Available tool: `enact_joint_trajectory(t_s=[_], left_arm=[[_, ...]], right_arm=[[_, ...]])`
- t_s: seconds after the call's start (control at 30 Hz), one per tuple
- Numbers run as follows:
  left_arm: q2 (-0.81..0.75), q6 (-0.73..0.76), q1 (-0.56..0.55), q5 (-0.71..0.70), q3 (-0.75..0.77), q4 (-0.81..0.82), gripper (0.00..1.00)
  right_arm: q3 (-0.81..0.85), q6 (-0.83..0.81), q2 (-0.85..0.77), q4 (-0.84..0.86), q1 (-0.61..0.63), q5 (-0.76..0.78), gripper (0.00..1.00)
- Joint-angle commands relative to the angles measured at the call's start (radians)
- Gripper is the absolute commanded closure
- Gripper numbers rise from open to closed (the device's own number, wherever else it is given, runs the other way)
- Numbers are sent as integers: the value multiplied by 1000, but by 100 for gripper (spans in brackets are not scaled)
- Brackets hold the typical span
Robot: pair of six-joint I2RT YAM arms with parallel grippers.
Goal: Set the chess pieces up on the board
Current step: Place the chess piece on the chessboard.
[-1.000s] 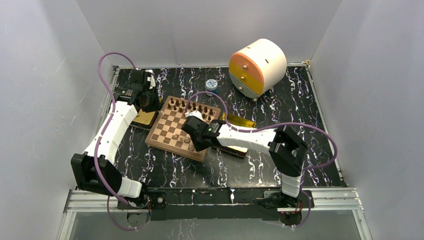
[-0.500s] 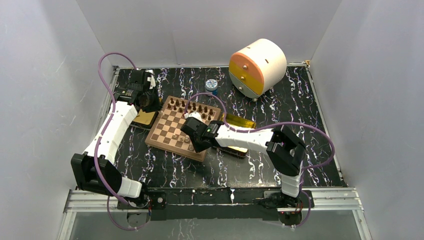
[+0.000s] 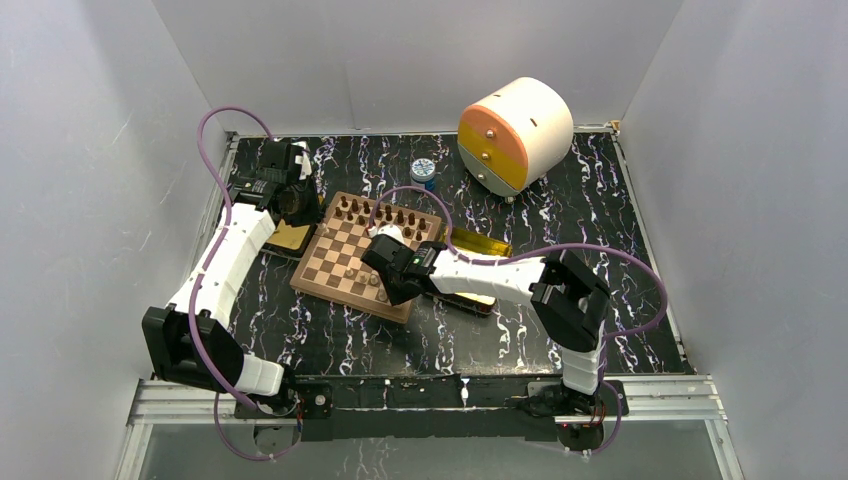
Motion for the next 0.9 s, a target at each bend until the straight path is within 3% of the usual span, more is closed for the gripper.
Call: enact_joint_trajectory(t_s=[0.0, 0.57, 0.87], left_arm=[[-55, 7, -5, 4, -7, -6, 90], [-57, 4, -5, 10, -12, -5, 90], [-56, 4, -5, 18, -13, -4, 90]], right_arm=[[27, 18, 14, 28, 5, 7, 71], [42, 16, 26, 28, 5, 7, 71], [57, 18, 25, 16, 5, 14, 65]])
